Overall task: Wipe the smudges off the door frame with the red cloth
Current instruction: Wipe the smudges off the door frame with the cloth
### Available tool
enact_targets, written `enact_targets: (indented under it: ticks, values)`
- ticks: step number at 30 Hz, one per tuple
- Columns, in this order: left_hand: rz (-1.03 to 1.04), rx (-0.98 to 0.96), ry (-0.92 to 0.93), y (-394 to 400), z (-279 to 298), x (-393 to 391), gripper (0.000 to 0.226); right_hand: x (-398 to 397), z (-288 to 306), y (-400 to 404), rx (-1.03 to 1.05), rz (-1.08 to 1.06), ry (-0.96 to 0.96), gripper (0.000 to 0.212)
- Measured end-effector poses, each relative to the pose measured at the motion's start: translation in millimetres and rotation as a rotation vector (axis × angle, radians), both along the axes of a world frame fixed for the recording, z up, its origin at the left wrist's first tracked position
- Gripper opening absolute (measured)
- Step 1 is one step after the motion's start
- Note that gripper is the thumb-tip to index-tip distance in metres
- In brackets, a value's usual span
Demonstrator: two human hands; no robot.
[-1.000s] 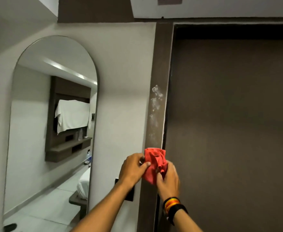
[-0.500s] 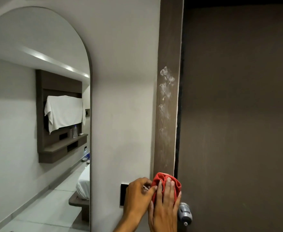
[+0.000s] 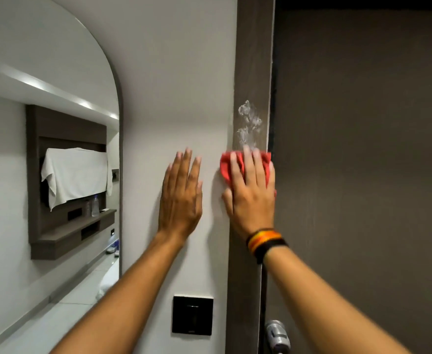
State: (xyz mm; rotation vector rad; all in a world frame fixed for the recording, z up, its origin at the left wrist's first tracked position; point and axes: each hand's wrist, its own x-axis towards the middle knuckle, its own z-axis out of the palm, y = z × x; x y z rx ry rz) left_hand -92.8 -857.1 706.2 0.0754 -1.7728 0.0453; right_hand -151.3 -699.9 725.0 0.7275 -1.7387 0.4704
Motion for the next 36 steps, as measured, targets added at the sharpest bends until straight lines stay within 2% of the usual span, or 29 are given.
enact_targets:
  ticks: [3,5,7,12,14,17,23,25,27,32,34,36]
  values:
    - [0.055,0.033,0.011,3,36,-21,0.056,-5,75,-2,-0.033,-0.018,0.028,0.071]
    - [0.093,0.052,0.021,4,40,-33,0.057,-8,83,-3,-0.046,-0.021,0.050,0.070]
    - [0.116,0.044,0.039,3,37,-37,0.057,-9,62,-4,-0.072,-0.013,0.065,0.070]
    - [0.124,0.025,0.042,-1,39,-37,0.059,-6,-70,-9,-0.081,-0.065,-0.028,0.071]
    - [0.127,0.020,0.046,-1,38,-38,0.058,-5,-95,-7,-0.054,-0.073,-0.031,0.071]
    - [0.118,0.022,0.047,-1,37,-38,0.058,-8,-46,-6,-0.033,-0.048,0.021,0.071]
    - [0.110,0.015,0.062,-2,37,-41,0.058,-17,180,-9,-0.119,0.023,0.098,0.064]
    - [0.120,0.004,0.063,-3,37,-42,0.058,-18,220,-10,-0.130,0.014,0.103,0.063]
    - [0.116,0.004,0.067,-3,36,-41,0.058,-19,218,-11,-0.157,0.032,0.121,0.061]
    - [0.112,0.008,0.065,-2,37,-42,0.058,-17,121,-13,-0.188,0.023,0.138,0.062]
    - [0.122,0.007,0.066,-1,36,-41,0.058,-20,125,-8,-0.166,0.036,0.145,0.062]
    - [0.122,0.006,0.068,-2,36,-42,0.057,-21,163,-6,-0.137,0.045,0.153,0.062]
